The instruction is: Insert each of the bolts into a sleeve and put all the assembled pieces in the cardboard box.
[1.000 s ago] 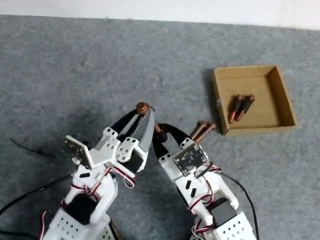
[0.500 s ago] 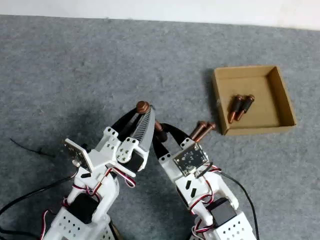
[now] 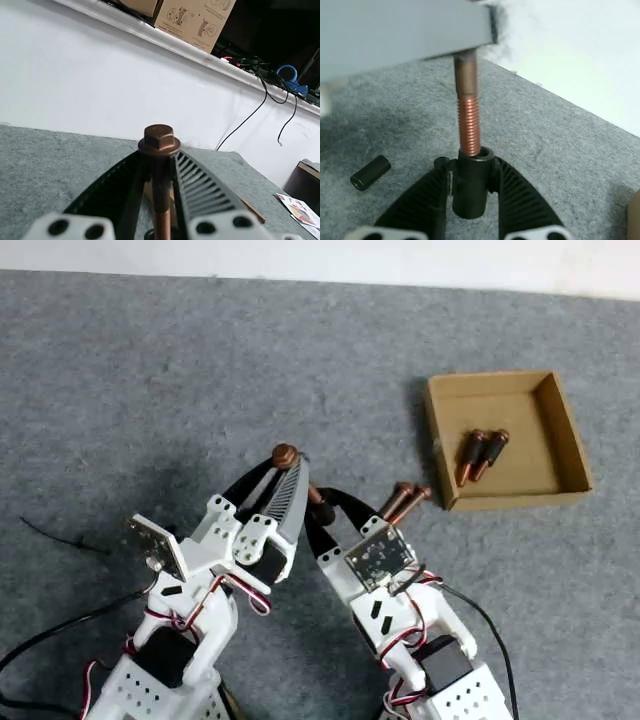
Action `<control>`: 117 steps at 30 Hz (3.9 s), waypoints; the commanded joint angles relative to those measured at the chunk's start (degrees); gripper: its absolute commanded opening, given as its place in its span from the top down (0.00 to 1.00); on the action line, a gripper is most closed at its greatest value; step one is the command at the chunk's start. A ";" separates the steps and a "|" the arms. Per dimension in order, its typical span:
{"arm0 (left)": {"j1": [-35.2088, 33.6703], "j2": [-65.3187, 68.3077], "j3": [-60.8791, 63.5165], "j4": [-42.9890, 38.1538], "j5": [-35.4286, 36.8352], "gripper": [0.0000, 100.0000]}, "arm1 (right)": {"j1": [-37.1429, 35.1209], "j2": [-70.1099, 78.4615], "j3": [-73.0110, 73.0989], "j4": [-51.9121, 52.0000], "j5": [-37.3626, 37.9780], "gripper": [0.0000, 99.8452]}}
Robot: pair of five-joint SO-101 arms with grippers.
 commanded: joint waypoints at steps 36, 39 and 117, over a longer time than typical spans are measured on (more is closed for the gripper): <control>0.13 -0.84 1.27 4.75 5.27 0.99 | -1.71 -1.27 8.57 0.75 0.35 1.00; 0.22 -0.84 1.27 4.75 5.27 0.99 | -1.71 -1.27 8.57 2.15 0.35 1.00; 3.47 -0.31 1.27 10.46 4.92 0.99 | 0.22 -1.27 5.93 2.33 0.35 1.00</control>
